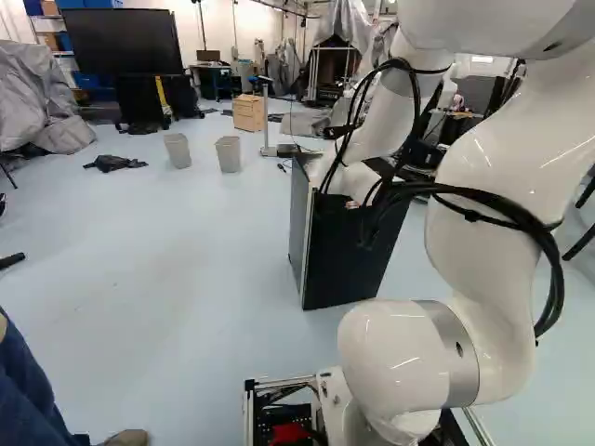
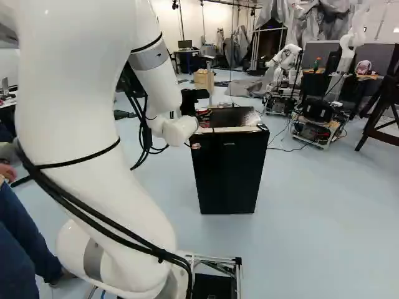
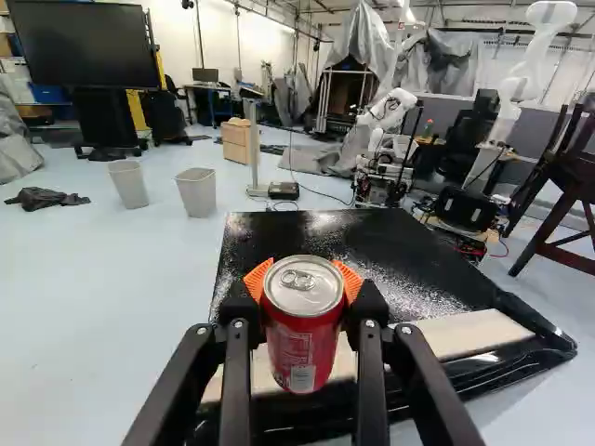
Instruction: Grab a drink from the fridge
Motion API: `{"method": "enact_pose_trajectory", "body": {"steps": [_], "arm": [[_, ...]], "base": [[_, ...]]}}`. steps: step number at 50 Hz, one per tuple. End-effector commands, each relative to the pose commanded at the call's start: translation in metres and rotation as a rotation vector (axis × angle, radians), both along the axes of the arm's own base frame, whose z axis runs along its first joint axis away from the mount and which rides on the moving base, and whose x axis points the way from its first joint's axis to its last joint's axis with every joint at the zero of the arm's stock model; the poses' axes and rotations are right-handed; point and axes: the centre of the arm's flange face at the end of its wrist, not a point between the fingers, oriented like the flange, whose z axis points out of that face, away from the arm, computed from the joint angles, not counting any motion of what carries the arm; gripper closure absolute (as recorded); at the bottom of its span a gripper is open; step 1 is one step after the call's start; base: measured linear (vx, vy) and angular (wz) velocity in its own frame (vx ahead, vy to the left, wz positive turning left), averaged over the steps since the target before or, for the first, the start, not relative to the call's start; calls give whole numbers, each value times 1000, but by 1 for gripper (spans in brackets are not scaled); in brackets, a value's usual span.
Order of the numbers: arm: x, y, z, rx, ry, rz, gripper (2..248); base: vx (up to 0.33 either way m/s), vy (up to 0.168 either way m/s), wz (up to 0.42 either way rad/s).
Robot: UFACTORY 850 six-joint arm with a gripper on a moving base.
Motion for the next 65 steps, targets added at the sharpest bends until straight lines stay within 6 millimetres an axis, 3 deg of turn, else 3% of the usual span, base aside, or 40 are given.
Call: {"method": "enact_pose_trajectory", "body": {"steps": [38,65], "arm": [[-107,33,-17,54,92,69,149],[-156,43,-33,76,135,98,149]], "base": [[0,0,0],[0,0,0]]}}
